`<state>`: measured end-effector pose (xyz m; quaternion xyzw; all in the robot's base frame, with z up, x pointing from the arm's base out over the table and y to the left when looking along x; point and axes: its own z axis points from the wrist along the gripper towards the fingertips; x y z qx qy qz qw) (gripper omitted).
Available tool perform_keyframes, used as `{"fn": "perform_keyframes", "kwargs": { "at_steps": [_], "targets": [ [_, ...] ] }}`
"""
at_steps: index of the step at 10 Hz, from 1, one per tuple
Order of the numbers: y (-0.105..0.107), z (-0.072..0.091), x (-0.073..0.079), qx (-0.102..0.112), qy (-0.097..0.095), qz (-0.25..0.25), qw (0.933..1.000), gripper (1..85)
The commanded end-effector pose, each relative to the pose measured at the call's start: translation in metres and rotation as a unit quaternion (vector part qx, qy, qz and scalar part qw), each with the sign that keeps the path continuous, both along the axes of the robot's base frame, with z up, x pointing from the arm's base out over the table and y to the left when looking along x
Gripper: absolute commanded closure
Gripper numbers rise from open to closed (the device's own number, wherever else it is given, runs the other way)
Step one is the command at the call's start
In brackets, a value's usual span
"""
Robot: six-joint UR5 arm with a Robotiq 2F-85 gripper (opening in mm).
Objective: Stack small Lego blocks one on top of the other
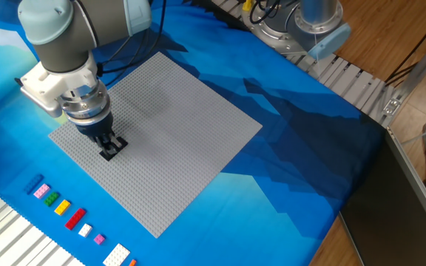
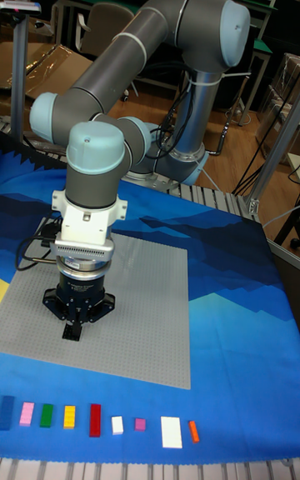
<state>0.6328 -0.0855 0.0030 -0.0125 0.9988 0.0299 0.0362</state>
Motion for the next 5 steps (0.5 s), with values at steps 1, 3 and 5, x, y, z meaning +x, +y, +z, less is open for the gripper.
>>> {"fn": "perform_keyframes", "kwargs": {
  "at_steps": [1,3,5],
  "targets": [
    [-0.0015,0.0014,0.0003,0.006,-0.002,-0.001,1.0000,84.7],
    [-0.0003,0.0010,-0.0001,0.009,-0.004,-0.002,1.0000,84.7],
    [-0.0052,0.0032,-0.0001,0.001,0.000,0.003,1.0000,84.7]
  ]
}}
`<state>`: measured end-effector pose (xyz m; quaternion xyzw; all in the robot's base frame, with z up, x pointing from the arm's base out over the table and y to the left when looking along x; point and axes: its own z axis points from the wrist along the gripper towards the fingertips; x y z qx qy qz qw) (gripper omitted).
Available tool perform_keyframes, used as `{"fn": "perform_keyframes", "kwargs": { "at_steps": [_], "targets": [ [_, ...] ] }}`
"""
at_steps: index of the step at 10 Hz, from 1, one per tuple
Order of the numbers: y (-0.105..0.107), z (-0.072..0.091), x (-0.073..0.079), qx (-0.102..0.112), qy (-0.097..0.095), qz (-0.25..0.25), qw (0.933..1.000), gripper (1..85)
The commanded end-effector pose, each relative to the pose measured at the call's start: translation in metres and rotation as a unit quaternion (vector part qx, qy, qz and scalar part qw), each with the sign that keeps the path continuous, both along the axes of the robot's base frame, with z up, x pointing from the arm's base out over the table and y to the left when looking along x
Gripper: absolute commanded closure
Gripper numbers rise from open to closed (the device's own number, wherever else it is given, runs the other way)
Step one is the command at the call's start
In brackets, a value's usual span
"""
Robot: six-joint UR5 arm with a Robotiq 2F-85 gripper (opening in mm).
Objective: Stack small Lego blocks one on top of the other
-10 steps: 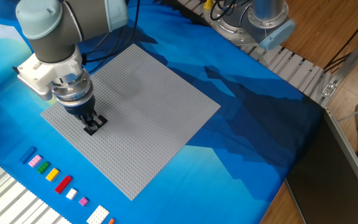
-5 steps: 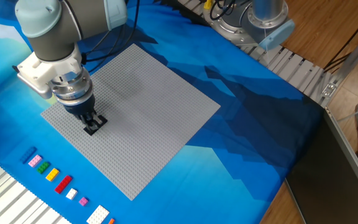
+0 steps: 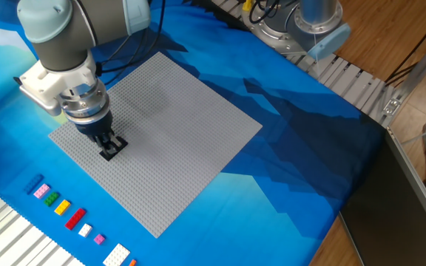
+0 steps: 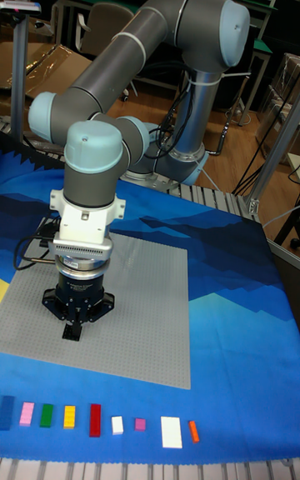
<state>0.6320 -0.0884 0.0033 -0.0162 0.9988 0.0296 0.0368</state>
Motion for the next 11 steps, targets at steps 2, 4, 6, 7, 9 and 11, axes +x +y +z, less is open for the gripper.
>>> {"fn": "perform_keyframes", "kwargs": {
  "at_steps": [2,4,6,7,9,11],
  "targets": [
    [-0.004,0.003,0.001,-0.004,0.003,0.000,1.0000,84.7],
    [-0.004,0.005,-0.004,-0.012,0.015,-0.006,0.9998,84.7],
    [-0.003,0.005,-0.004,-0.012,0.015,-0.010,0.9998,84.7],
    [-0.001,0.004,-0.002,-0.009,0.011,-0.010,0.9998,84.7],
    [0.001,0.003,0.002,-0.005,0.003,-0.012,0.9999,84.7],
    [0.008,0.002,0.008,0.007,-0.009,-0.013,0.9998,84.7]
  ]
}}
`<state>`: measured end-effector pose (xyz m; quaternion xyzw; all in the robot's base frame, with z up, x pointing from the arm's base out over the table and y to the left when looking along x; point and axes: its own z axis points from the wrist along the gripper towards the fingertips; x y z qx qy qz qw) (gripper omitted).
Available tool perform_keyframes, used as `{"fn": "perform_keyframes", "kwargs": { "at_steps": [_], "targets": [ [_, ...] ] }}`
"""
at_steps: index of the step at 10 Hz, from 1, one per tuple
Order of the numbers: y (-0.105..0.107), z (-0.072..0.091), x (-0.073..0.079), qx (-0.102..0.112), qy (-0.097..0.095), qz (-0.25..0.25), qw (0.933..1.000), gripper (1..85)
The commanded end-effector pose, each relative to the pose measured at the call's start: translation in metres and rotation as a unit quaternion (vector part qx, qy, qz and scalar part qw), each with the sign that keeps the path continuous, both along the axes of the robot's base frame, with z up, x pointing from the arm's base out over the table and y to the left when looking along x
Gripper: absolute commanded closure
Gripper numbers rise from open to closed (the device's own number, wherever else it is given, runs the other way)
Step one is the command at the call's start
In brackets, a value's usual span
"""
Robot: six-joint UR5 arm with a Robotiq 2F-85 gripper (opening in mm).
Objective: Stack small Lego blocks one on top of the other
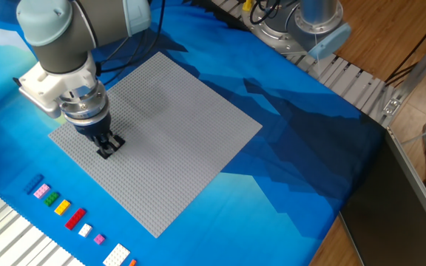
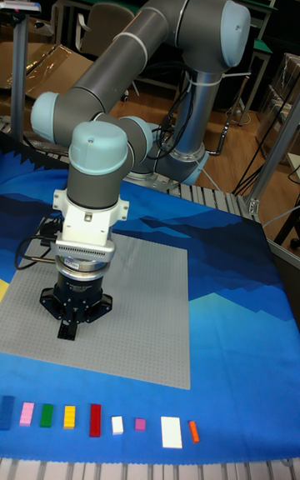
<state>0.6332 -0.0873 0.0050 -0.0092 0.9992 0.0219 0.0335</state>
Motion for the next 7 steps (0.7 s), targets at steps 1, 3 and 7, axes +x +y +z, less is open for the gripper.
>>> {"fn": "perform_keyframes", "kwargs": {
  "at_steps": [1,3,7],
  "targets": [
    [0.007,0.001,0.007,0.016,-0.013,-0.007,0.9998,84.7],
    [0.007,0.001,0.009,0.016,-0.015,-0.005,0.9997,84.7],
    [0.007,-0.001,0.019,0.022,-0.039,0.000,0.9990,84.7]
  ]
}}
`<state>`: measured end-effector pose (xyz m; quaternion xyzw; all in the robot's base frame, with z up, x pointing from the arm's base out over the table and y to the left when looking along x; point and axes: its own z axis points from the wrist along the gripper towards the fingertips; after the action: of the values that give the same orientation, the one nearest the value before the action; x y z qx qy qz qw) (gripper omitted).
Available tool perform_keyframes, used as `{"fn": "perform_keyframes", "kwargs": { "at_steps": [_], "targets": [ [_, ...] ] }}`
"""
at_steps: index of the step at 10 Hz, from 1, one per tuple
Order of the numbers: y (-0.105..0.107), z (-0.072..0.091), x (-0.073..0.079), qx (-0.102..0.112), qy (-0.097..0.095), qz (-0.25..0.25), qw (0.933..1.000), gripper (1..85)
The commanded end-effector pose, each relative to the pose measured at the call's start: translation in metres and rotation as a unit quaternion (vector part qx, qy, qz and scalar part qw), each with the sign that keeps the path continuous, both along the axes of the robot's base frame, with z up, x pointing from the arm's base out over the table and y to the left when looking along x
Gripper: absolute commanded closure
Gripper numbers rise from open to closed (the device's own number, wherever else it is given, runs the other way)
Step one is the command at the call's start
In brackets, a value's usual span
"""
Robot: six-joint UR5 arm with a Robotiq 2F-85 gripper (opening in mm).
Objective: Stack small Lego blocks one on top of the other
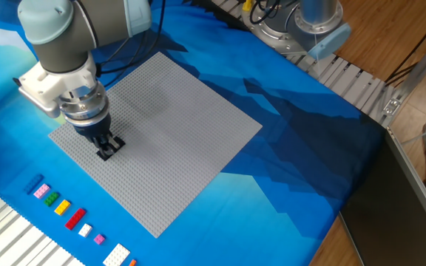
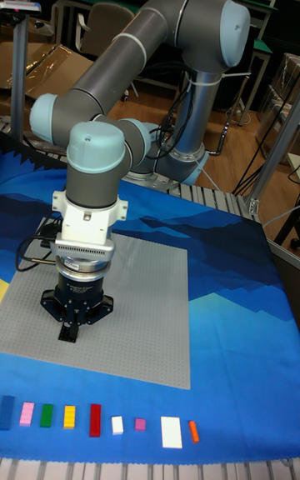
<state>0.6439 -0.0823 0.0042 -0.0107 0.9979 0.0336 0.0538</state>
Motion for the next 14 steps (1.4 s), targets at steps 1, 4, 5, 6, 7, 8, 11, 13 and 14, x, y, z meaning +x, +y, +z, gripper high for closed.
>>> {"fn": "perform_keyframes", "kwargs": {
  "at_steps": [1,4,5,6,7,8,11,13,14],
  "targets": [
    [0.000,0.000,0.007,0.006,-0.014,0.000,0.9999,84.7],
    [-0.005,0.003,0.002,-0.001,-0.003,0.004,1.0000,84.7],
    [-0.005,0.004,0.000,-0.002,0.003,0.005,1.0000,84.7],
    [-0.006,0.004,-0.002,-0.004,0.007,0.004,1.0000,84.7],
    [-0.008,0.004,-0.003,-0.009,0.008,0.002,0.9999,84.7],
    [-0.009,0.004,-0.004,-0.014,0.012,0.003,0.9998,84.7],
    [-0.010,0.006,-0.006,-0.016,0.016,0.003,0.9997,84.7],
    [-0.012,0.009,-0.017,-0.019,0.034,-0.001,0.9992,84.7],
    [-0.011,0.010,-0.021,-0.017,0.038,-0.002,0.9991,84.7]
  ]
}}
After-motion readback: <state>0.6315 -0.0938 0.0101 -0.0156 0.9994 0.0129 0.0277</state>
